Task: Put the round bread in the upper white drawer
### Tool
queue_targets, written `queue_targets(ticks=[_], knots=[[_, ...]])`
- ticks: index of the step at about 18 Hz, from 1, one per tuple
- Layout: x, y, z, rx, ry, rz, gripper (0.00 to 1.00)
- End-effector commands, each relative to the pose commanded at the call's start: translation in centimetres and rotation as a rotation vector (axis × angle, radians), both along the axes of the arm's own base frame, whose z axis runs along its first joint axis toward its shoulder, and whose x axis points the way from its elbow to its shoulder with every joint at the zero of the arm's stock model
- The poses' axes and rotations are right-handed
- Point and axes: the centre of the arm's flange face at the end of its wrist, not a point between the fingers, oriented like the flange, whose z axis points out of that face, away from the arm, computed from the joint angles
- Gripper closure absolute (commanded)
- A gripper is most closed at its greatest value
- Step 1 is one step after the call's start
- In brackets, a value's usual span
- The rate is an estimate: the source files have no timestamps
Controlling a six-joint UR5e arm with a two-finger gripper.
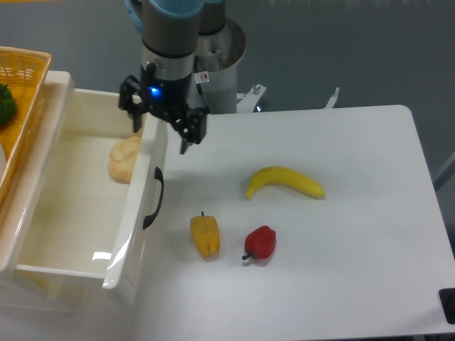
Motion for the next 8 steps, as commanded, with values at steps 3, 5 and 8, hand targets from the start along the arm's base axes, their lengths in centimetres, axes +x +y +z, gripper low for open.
queue_targets(ticks=[3,5,8], knots=[[-2.4,-1.1,-0.5,-0.012,0.009,-0.028,0.0],[-3.7,-1.5,-1.0,-0.017,0.005,-0.016,0.0],[-5.0,-2.0,-1.4,-0.02,-0.001,0.007,0.0]])
